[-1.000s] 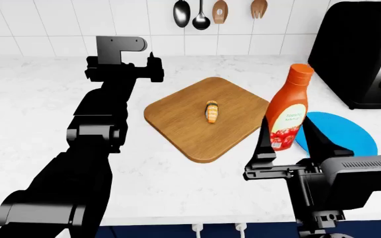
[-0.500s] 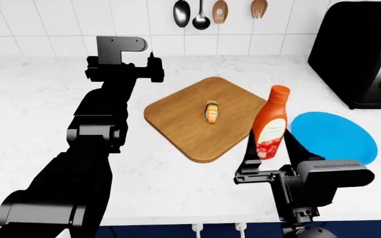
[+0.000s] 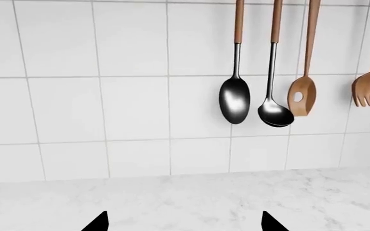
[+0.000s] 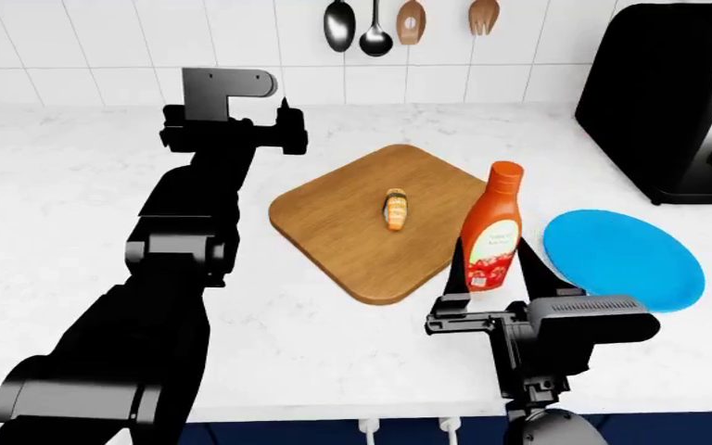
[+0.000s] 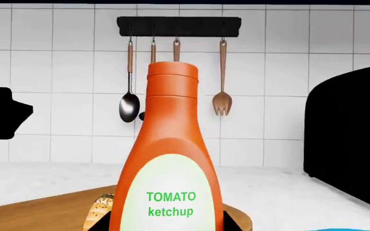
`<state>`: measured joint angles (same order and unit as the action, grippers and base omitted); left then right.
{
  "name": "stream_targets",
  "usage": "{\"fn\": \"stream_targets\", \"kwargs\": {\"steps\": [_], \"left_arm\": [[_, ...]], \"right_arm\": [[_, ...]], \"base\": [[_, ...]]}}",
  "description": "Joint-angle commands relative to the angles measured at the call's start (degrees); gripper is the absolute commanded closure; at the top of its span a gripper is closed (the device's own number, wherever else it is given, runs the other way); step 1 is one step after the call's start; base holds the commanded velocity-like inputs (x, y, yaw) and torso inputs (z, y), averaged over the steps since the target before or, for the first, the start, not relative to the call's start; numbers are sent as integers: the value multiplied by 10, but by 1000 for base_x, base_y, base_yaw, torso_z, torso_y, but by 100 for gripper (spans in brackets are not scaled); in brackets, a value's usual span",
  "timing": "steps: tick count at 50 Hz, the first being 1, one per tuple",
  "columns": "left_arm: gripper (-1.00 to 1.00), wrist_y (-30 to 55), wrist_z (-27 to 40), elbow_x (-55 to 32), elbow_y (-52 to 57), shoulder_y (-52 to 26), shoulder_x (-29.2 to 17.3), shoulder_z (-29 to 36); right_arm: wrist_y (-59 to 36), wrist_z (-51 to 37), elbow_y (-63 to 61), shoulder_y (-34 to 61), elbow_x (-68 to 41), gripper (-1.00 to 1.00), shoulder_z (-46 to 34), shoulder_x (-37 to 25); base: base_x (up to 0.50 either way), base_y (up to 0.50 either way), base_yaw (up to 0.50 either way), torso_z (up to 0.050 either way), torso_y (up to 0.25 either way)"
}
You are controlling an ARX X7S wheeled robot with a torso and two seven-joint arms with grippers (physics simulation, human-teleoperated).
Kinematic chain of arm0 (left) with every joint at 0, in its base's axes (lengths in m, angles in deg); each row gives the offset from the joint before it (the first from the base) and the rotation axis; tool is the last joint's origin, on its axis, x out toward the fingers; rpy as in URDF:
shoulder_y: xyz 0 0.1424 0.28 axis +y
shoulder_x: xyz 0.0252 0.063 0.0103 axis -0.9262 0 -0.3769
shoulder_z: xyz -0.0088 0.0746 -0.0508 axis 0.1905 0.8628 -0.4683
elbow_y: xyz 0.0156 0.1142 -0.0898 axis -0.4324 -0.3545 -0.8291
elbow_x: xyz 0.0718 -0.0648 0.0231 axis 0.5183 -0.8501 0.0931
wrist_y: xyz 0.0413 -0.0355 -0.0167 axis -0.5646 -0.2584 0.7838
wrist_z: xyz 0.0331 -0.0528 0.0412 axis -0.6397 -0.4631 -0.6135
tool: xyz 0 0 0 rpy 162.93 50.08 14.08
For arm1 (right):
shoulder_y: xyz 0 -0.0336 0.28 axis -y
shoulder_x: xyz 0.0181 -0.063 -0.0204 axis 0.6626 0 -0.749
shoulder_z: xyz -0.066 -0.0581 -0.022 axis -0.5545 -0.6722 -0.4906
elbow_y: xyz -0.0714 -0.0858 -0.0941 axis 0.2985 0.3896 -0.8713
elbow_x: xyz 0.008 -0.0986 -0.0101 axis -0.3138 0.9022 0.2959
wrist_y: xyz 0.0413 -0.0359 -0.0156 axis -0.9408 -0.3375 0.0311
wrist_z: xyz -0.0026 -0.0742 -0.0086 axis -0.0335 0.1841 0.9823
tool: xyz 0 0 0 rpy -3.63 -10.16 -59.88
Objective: Pick the sushi from the plate and place it on the cutting board. Then pick the condiment bottle from the cabinet and place it next to the cutting board.
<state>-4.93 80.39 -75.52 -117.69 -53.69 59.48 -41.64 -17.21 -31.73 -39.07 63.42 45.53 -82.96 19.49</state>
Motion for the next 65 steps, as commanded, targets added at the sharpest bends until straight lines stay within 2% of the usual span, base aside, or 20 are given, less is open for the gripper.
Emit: {"fn": "stream_targets", "kwargs": {"steps": [1,23,24,41,47,65], "left_arm": [[-100,0,2,-2,0,0,0,8],[-100,-1,3,-2,0,1,0,5],[-100,-1,3,-2,0,1,0,5],[-100,-1,5,-3,0,0,0,8],[-100,-4,4,-2,0,1,0,5],[-100,-5,5,-4,0,0,0,7]], "right_arm": [[15,13,102,19,28,100,-12,21],[-16,39,165,24,3,100,-22,23],[-17,39,169,25,2,-100,-22,24],[-20,36,175,25,-5,-100,-19,27],[-34,22,94,-3,-8,-100,-18,3],[-45,3,-32,-59,-16,-100,-16,-37]], "base": [[24,3,8,0,0],[12,3,9,-1,0],[0,5,10,0,0],[0,0,0,-2,0],[0,0,0,-2,0],[0,0,0,-2,0]]}}
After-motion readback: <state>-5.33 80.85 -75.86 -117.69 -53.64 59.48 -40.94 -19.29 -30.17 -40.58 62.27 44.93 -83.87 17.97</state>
